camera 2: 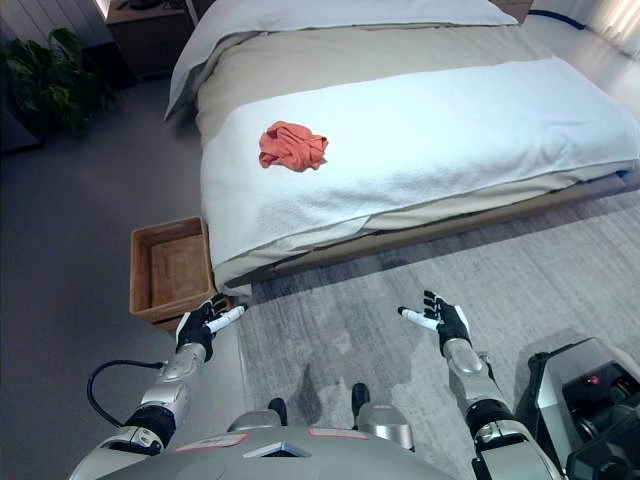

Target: Put the clothes on the bed into the basket.

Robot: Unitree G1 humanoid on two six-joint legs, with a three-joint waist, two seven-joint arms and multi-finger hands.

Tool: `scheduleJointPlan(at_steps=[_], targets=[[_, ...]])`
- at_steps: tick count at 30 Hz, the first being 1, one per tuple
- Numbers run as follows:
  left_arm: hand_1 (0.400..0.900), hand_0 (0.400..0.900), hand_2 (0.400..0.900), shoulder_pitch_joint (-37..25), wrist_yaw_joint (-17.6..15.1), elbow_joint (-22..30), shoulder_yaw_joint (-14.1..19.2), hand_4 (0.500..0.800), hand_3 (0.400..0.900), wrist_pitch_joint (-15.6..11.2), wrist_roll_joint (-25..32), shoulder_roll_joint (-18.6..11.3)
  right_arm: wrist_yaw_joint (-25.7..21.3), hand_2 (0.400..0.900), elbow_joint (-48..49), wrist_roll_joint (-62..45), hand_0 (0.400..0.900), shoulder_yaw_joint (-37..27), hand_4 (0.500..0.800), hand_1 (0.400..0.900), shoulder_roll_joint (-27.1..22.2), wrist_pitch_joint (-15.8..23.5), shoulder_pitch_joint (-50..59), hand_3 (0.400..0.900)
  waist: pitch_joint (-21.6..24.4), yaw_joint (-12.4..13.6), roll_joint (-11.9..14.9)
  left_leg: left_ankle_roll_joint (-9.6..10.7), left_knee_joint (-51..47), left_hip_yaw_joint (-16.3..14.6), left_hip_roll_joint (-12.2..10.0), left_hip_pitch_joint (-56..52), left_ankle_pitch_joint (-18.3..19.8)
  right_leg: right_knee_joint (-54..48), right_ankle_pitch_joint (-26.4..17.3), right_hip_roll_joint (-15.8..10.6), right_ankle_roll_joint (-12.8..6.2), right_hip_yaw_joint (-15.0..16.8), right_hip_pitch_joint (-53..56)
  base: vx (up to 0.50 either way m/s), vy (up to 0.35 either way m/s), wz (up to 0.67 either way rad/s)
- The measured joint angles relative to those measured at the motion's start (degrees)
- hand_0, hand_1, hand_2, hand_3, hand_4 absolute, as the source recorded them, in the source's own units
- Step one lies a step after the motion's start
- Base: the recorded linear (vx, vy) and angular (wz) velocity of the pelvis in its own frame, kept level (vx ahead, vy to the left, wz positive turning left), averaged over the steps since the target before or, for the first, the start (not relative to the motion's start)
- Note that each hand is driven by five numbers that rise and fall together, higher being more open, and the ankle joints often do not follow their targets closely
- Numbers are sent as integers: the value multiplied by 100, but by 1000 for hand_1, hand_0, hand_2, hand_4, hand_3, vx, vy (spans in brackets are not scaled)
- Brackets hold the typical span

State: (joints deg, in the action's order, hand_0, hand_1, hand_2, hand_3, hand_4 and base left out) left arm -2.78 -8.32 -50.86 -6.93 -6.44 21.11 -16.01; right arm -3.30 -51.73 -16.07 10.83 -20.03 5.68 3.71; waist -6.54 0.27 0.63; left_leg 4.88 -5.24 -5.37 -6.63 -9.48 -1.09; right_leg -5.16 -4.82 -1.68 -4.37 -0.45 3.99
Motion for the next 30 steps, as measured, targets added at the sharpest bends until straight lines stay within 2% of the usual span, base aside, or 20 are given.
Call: scheduleJointPlan(at_steps=[12,18,21,22,23,24,25,26,28,30], targets=[[900,900,900,-1,0,0,-1,800,900,0,1,-2,1,900,-5,-1,900,3,800,900,1,-1,4,900,-11,-5,12,4,-1,-46,46,29,10,28,-1,-17,-2,44,-50,-17,43,-1],[900,900,900,-26,4,-2,-1,800,900,0,4,-10,3,900,-9,-11,900,6,800,900,8,-9,75,900,-127,-32,-13,-48,55,-155,190,45,31,347,-13,-123,-1,221,-263,-46,175,-8],[900,900,900,-110,7,-5,-4,800,900,0,4,-7,0,900,-9,-11,900,4,800,900,8,-12,116,900,-225,-89,-42,-252,46,-200,373,47,79,891,113,-258,-159,337,-558,-82,289,-7],[900,900,900,-182,5,-28,-6,800,900,-1,3,11,2,900,-5,-11,900,6,800,900,-4,-13,208,900,-345,-152,-59,-497,58,-109,565,35,159,1463,133,-345,-209,368,-851,-68,134,-9],[900,900,900,-197,8,-28,-11,800,900,-1,3,21,11,900,-3,-12,900,5,800,900,-16,-16,288,900,-394,-157,-146,-559,3,-89,511,40,162,1822,149,-345,-238,322,-1082,-36,189,-11],[900,900,900,-241,4,-51,-5,800,900,-1,3,2,20,900,-3,-16,900,13,800,900,20,-17,303,900,-424,-159,-92,-540,11,-164,687,24,195,2055,156,-467,-249,298,-1221,-33,187,-9],[900,900,900,-297,4,-58,-9,800,900,-1,3,-4,34,900,-3,-19,900,9,800,900,25,-17,317,900,-477,-160,-97,-541,3,-195,735,39,217,2164,222,-571,-288,175,-1278,121,130,-1],[900,900,900,-358,2,-61,-7,800,900,-1,3,-27,38,900,-4,-24,900,9,800,900,68,-20,305,900,-499,-181,-39,-539,3,-197,829,26,234,2250,325,-752,-307,-99,-1354,117,14,7],[900,900,900,-427,2,-63,13,800,900,-17,4,-62,117,900,-11,-23,900,6,800,900,152,-46,255,900,-497,-177,83,-475,0,-183,1004,111,291,2176,514,-975,-305,-307,-1478,174,-18,12],[900,900,900,-425,3,-75,0,800,900,-16,4,-73,149,900,-68,-22,900,8,800,900,216,-66,226,900,-516,-294,78,-477,0,-128,1006,190,291,1948,509,-986,-318,-361,-1443,301,-68,22]])
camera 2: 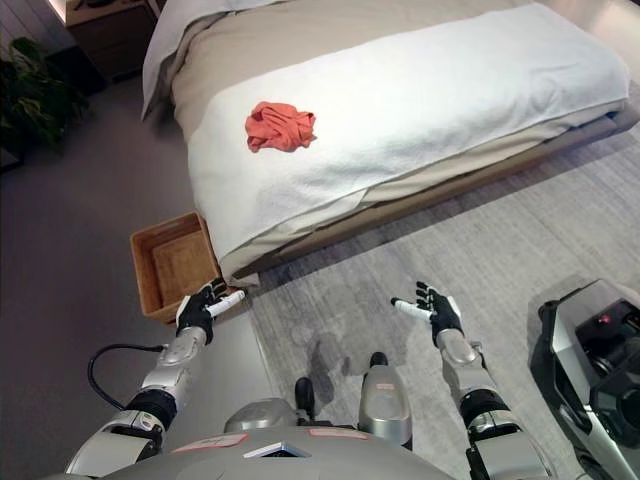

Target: Put the clothes on the bed into the basket.

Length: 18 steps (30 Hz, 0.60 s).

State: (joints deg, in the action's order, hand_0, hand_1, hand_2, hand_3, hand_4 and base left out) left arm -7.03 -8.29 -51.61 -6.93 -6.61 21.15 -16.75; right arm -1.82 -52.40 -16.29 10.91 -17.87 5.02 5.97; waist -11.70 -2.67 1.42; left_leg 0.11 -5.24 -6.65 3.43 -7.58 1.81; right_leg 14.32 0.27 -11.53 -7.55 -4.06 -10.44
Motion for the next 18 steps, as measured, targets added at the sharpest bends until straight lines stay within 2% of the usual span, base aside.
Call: scheduleJointPlan(at_steps=[3,4,8,10,11,13,14,15,16,17,18], targets=[[900,900,900,1,-3,-119,12,800,900,0,-1,5,5,900,-115,0,900,-4,800,900,17,-6,-7,900,-19,-79,15,3,166,-58,11,54,-19,-474,-154,-61,-252,-207,230,243,-35,24],[900,900,900,8,-7,-201,13,800,900,0,-1,44,-5,900,-123,0,900,-2,800,900,-29,-5,-14,900,-17,-135,-22,-16,307,-53,-46,134,-30,-506,-212,-65,-343,-279,335,197,-22,24],[900,900,900,5,-8,-255,11,800,900,-15,0,68,-44,900,-94,0,900,-2,800,900,-80,0,-7,900,-18,-344,-28,-38,30,47,-59,45,-43,-558,-247,-28,-390,-273,232,207,-54,21],[900,900,900,-115,-25,-407,4,800,900,-17,8,111,-54,900,-91,-2,900,3,800,900,-129,-1,30,900,-81,-356,-135,-124,63,174,-148,93,-99,-841,-338,102,-478,-234,242,221,-85,20],[900,900,900,-141,-65,-432,4,800,900,-17,18,113,-62,900,-84,-3,900,5,800,900,-135,-1,61,900,-114,-358,-187,-131,65,221,-193,102,-103,-936,-414,146,-476,-230,230,285,-114,20],[900,900,900,-309,-140,-593,2,800,900,-35,160,109,-126,900,-6,-7,900,71,800,900,-155,-2,100,900,-158,-422,-261,-113,64,300,-314,133,-68,-1810,-822,182,-490,-203,256,353,-129,24],[900,900,900,-359,-166,-642,2,800,900,-36,190,108,-144,900,8,-9,900,92,800,900,-156,-2,125,900,-170,-461,-267,-84,65,347,-329,142,-46,-1891,-858,151,-508,-182,216,314,-139,27],[900,900,900,-437,-215,-722,1,800,900,-33,231,108,-161,900,41,-11,900,139,800,900,-160,-3,180,900,-180,-504,-273,-34,62,421,-371,150,-10,-1965,-931,108,-421,-163,111,273,-171,38],[900,900,900,-462,-237,-706,-2,800,900,-38,233,102,-163,900,78,-14,900,163,800,900,-159,1,167,900,-180,-523,-236,72,25,493,-396,99,40,-1963,-938,52,-411,-147,125,269,-209,55],[900,900,900,-487,-240,-704,-3,800,900,-40,245,118,-164,900,78,-17,900,178,800,900,-176,-7,124,900,-181,-527,-188,258,-3,587,-460,-13,122,-1879,-1045,25,-357,-211,240,181,-148,47],[900,900,900,-483,-252,-704,-6,800,900,-63,284,236,-170,900,71,-27,900,178,800,900,-268,-5,129,900,-140,-521,-393,379,-6,642,-749,-23,200,-1717,-1064,241,-249,-381,237,298,-195,81]])
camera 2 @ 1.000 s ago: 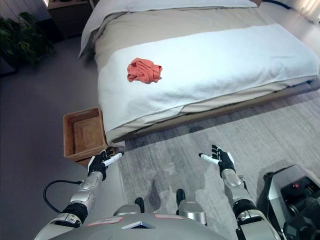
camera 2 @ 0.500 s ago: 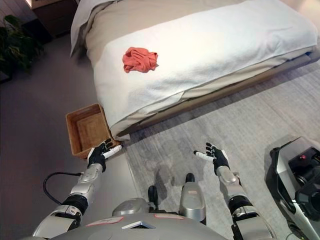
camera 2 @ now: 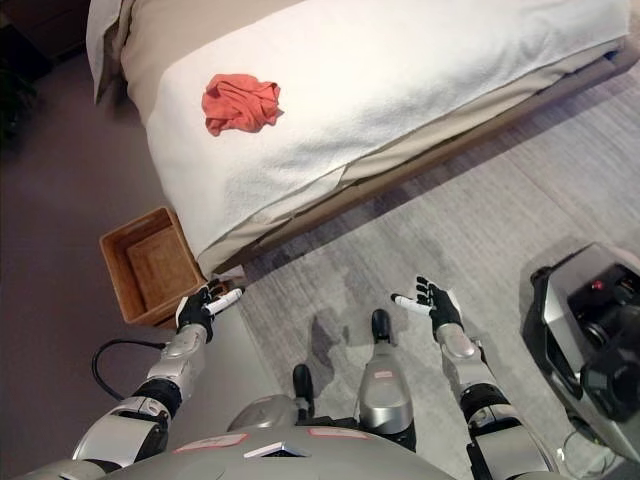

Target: Put the clothes on the bed into the basket.

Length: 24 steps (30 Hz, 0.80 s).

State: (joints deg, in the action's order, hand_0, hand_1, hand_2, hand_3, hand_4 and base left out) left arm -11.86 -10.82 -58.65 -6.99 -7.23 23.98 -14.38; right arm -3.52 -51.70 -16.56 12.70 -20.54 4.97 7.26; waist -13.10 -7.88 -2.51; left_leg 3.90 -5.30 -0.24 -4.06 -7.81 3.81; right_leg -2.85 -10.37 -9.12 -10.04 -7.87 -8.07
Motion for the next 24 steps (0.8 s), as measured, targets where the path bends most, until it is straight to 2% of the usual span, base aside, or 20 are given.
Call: scheduleJointPlan(at_steps=[1,2,4,6,7,8,11,12,13,14,15,16,17,18,19,20,21,22,23,24], targets=[[900,900,900,-19,1,-1,-3,800,900,-21,66,63,-19,900,3,-37,900,5,800,900,-53,9,32,900,18,5,-73,174,177,-23,-195,11,76,156,151,115,173,-186,-39,214,-164,69],[900,900,900,-97,-1,-19,-46,800,900,-31,137,97,-59,900,8,-81,900,62,800,900,-156,21,171,900,-1,16,-54,292,1014,6,-307,196,133,408,330,161,524,-373,-46,268,-206,74],[900,900,900,-268,2,-128,-117,800,900,-51,174,134,-110,900,-16,-111,900,106,800,900,-335,95,292,900,-9,-144,-30,544,1855,104,-463,360,266,723,559,155,852,-657,-116,192,-174,28],[900,900,900,-440,-4,-190,-129,800,900,-88,185,136,-235,900,-36,-211,900,48,800,900,-495,222,490,900,31,-212,-80,690,2234,314,-660,354,174,1034,834,263,1012,-809,-288,219,-211,32],[900,900,900,-592,-12,-295,-134,800,900,-117,191,133,-252,900,-121,-240,900,51,800,900,-561,263,582,900,51,-263,-113,765,2225,369,-792,346,157,1173,874,305,1053,-908,-403,212,-259,41],[900,900,900,-875,-50,-428,-179,800,900,-118,223,122,-273,900,-306,-309,900,44,800,900,-618,293,684,900,51,-284,-124,861,1948,444,-929,373,-13,1449,988,385,1149,-1033,-558,215,-300,43],[900,900,900,-1107,-82,-435,-328,800,900,-139,342,93,-284,900,-588,-358,900,47,800,900,-604,263,647,900,86,-286,-59,964,1661,453,-1146,369,-197,1757,1243,452,1085,-1089,-634,273,-399,25],[900,900,900,-1154,-106,-436,-374,800,900,-145,346,73,-289,900,-589,-361,900,39,800,900,-599,265,623,900,105,-261,-53,924,1713,386,-1183,413,-268,1746,1308,556,1125,-1139,-623,265,-426,10],[900,900,900,-1206,-120,-437,-378,800,900,-145,348,55,-294,900,-590,-370,900,28,800,900,-581,274,624,900,92,-232,-4,926,2080,421,-1196,630,-282,1730,1327,550,1213,-1149,-607,208,-334,5],[900,900,900,-1199,-123,-397,-379,800,900,-143,355,45,-294,900,-584,-375,900,-1,800,900,-563,276,606,900,80,-117,21,932,2550,637,-1155,910,-374,1748,1373,627,1292,-1129,-580,171,-250,-1],[900,900,900,-1221,-140,-448,-391,800,900,-138,368,32,-293,900,-678,-399,900,-3,800,900,-516,276,645,900,21,24,148,1016,3125,901,-1022,1094,-564,1764,1338,573,1438,-1102,-494,149,-180,-6],[900,900,900,-1231,-152,-492,-394,800,900,-115,373,17,-305,900,-751,-419,900,-5,800,900,-459,281,708,900,-41,73,296,1122,3592,1004,-852,1233,-934,1756,1345,469,1527,-1067,-390,159,-129,-28],[900,900,900,-1244,-148,-588,-396,800,900,-106,379,6,-319,900,-823,-447,900,-9,800,900,-412,286,771,900,-142,149,474,1185,4051,1062,-513,1400,-1227,1684,1403,355,1610,-1008,-189,152,-98,-31],[900,900,900,-1214,-126,-677,-399,800,900,-98,381,11,-327,900,-846,-503,900,-8,800,900,-387,293,783,900,-196,199,573,1185,4589,947,-153,1593,-1184,1585,1389,291,1617,-936,-10,149,-57,-42],[900,900,900,-1194,-120,-682,-399,800,900,-98,381,11,-332,900,-821,-548,900,-15,800,900,-385,328,773,900,-201,197,598,1114,4902,730,22,1802,-1075,1450,1382,263,1609,-959,98,137,-17,-31],[900,900,900,-1221,-118,-683,-400,800,900,-101,380,-6,-350,900,-841,-581,900,-41,800,900,-368,339,744,900,-225,215,631,974,5155,479,194,2237,-894,1318,1556,276,1719,-923,184,160,51,-37],[900,900,900,-1334,-116,-694,-405,800,900,-131,379,-49,-368,900,-916,-606,900,-135,800,900,-306,332,745,900,-274,257,706,644,5090,40,199,2706,-774,1240,1581,280,1738,-890,178,256,163,-54],[900,900,900,-1424,-125,-691,-406,800,900,-130,379,-108,-373,900,-962,-627,900,-167,800,900,-243,324,759,900,-375,362,812,472,4708,-263,147,3014,-806,1213,1546,312,1771,-811,162,342,268,-70],[900,900,900,-1414,-121,-760,-445,800,900,-114,379,-211,-391,900,-967,-628,900,-189,800,900,-129,315,736,900,-463,568,801,392,3816,-370,-73,3283,-870,1182,1487,480,1865,-715,219,392,311,-68],[900,900,900,-1403,-125,-845,-446,800,900,-106,380,-236,-385,900,-944,-628,900,-184,800,900,-99,314,701,900,-469,691,790,338,3203,-374,-194,3227,-909,1199,1477,552,1877,-630,231,377,288,-64]])
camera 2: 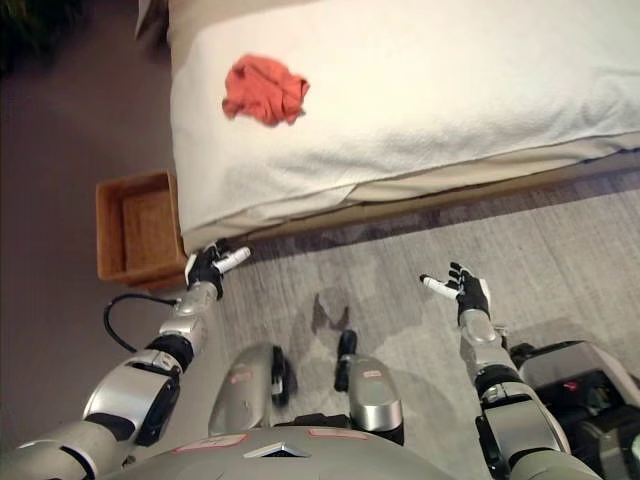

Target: Put the clothes on the bed into the basket.

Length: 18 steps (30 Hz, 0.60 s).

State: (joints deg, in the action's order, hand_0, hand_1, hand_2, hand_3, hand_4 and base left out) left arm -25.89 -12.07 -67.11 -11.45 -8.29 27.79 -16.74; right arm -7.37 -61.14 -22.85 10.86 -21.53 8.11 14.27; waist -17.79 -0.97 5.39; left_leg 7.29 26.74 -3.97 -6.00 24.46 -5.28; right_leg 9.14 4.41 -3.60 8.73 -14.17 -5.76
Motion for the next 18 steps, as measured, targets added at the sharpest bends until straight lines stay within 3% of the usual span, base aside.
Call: scheduleJointPlan(at_steps=[2,4,8,9,10,11,12,13,15,16,18], targets=[[900,900,900,116,-27,-122,-19,800,900,46,0,-60,1,900,-6,4,900,21,800,900,46,20,-69,900,-47,160,-237,137,-1411,183,-473,-60,-315,-214,-20,322,-71,63,313,361,241,-77],[900,900,900,229,-40,-182,0,800,900,40,0,-88,-18,900,7,11,900,36,800,900,25,29,-146,900,-93,266,-397,281,-2522,358,-760,-208,-582,-356,-89,483,33,253,524,265,225,-65],[900,900,900,379,-88,-207,109,800,900,39,2,-73,-116,900,-25,6,900,135,800,900,27,22,-160,900,-73,277,-539,235,-2557,138,-974,-579,-641,-495,-46,470,-204,799,737,233,326,-78],[900,900,900,374,-86,-214,110,800,900,30,3,-83,-110,900,-69,6,900,140,800,900,56,17,-116,900,-60,334,-562,218,-2531,219,-981,-744,-662,-472,17,467,-280,1028,755,291,367,-60],[900,900,900,395,-90,-209,110,800,900,7,4,-72,-104,900,-105,6,900,159,800,900,56,25,-88,900,-49,353,-599,174,-2519,225,-927,-946,-686,-392,13,434,-474,1160,750,261,368,-30],[900,900,900,507,-89,-180,114,800,900,-3,12,19,-119,900,-126,4,900,228,800,900,-40,26,-118,900,96,291,-810,7,-2601,255,-903,-1154,-658,-294,213,336,-744,1269,782,252,354,-36],[900,900,900,501,-89,-177,116,800,900,-2,14,74,-147,900,-140,2,900,206,800,900,-80,17,-127,900,156,274,-908,3,-2709,229,-865,-1212,-658,-250,277,280,-840,1295,772,153,275,-53],[900,900,900,489,-95,-134,113,800,900,-55,13,136,-181,900,-153,-2,900,240,800,900,-149,26,-145,900,226,293,-1008,-167,-2807,79,-780,-1386,-805,98,497,167,-1191,1497,633,129,240,-78],[900,900,900,442,-147,131,88,800,900,-109,17,-41,-174,900,-137,-34,900,309,800,900,41,15,-86,900,301,448,-736,-412,-2695,-203,-464,-1324,-655,485,550,-265,-1260,1825,261,90,195,-61],[900,900,900,433,-164,201,92,800,900,-134,19,-200,-176,900,-119,-51,900,353,800,900,193,18,22,900,345,520,-559,-494,-2586,-405,-287,-1261,-499,608,582,-602,-1339,2038,117,72,146,-32],[900,900,900,302,-216,330,116,800,900,-192,22,-428,-158,900,-95,-53,900,469,800,900,402,23,245,900,371,631,-383,-625,-2513,-543,-75,-1184,-393,516,384,-1060,-1669,2160,136,50,90,-13]])
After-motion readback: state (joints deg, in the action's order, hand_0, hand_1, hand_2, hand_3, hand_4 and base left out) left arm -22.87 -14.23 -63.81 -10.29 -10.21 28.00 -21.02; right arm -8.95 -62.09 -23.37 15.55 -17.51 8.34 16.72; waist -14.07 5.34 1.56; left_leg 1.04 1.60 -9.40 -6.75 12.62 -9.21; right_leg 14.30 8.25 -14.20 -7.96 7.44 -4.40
